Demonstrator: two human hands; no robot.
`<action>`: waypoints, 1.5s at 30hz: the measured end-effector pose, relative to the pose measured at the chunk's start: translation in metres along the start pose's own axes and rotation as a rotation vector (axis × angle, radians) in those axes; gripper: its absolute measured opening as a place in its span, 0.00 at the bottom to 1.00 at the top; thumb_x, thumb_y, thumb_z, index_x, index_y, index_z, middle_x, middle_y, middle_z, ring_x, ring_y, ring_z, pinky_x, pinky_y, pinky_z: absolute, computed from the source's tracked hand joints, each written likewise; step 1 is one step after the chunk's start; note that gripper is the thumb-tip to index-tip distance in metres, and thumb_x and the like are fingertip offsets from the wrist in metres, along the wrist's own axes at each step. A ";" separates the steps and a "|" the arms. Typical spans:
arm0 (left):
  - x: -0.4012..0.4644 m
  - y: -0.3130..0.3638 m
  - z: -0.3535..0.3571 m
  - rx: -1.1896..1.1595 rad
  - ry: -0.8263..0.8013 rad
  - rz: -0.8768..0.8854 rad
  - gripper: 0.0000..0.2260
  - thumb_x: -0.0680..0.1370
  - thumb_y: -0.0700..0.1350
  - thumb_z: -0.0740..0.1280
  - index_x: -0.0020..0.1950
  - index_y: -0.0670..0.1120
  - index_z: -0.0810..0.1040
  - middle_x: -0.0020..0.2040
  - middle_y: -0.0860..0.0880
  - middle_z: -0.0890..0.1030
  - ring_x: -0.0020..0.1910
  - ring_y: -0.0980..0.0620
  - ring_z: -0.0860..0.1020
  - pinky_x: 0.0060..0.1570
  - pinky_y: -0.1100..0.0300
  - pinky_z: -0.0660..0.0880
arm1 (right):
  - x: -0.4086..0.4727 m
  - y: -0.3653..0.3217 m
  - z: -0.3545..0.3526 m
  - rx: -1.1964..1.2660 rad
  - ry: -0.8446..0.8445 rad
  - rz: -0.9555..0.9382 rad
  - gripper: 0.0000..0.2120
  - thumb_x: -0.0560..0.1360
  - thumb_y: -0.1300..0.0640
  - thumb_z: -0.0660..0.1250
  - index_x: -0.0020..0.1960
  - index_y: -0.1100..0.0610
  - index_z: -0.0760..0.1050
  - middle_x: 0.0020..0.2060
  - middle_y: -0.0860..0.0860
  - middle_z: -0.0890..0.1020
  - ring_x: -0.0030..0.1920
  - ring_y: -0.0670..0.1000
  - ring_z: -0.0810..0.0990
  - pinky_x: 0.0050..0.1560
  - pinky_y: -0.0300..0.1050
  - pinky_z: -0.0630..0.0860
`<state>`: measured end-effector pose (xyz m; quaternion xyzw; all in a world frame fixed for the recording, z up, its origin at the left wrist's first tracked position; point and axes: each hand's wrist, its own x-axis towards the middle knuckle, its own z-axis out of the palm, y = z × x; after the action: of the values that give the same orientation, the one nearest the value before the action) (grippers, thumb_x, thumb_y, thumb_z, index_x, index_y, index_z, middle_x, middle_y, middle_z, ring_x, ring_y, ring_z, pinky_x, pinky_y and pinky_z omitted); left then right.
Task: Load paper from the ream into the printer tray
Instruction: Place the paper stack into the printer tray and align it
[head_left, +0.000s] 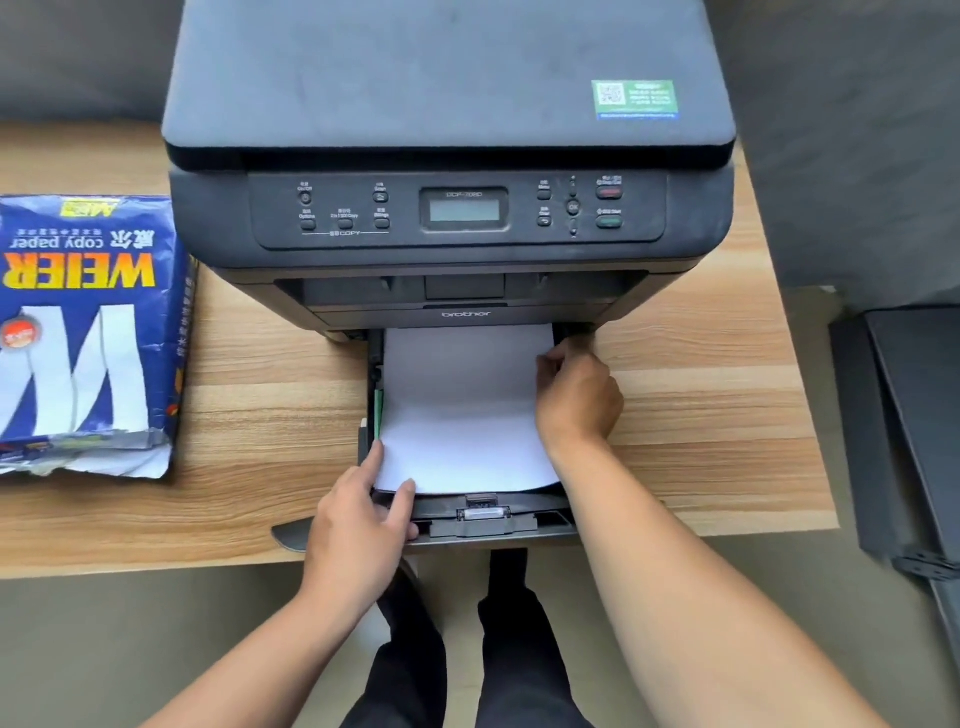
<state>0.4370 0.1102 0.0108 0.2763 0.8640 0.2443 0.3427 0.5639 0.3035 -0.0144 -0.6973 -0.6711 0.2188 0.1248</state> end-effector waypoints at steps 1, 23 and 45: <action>0.000 0.000 0.000 0.000 -0.005 0.005 0.27 0.78 0.51 0.68 0.76 0.50 0.64 0.30 0.53 0.84 0.45 0.65 0.77 0.42 0.61 0.67 | 0.000 -0.002 0.000 -0.070 0.003 -0.023 0.08 0.78 0.53 0.66 0.51 0.55 0.80 0.45 0.59 0.86 0.47 0.64 0.84 0.43 0.48 0.73; 0.035 0.001 -0.016 0.509 0.094 0.111 0.16 0.74 0.53 0.69 0.57 0.52 0.67 0.44 0.51 0.82 0.41 0.42 0.82 0.35 0.52 0.75 | -0.036 0.045 -0.019 -0.120 -0.313 0.084 0.33 0.64 0.50 0.79 0.62 0.58 0.68 0.59 0.58 0.77 0.60 0.63 0.76 0.49 0.55 0.75; 0.037 0.021 -0.003 0.548 0.189 0.157 0.11 0.76 0.35 0.63 0.57 0.43 0.77 0.45 0.38 0.81 0.43 0.33 0.80 0.34 0.49 0.69 | -0.044 0.053 -0.010 -0.019 -0.041 0.101 0.07 0.73 0.55 0.69 0.46 0.58 0.82 0.43 0.60 0.86 0.48 0.64 0.81 0.53 0.52 0.74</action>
<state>0.4181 0.1490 0.0089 0.4006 0.9018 0.0523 0.1533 0.6150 0.2578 -0.0243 -0.7269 -0.6395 0.2324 0.0932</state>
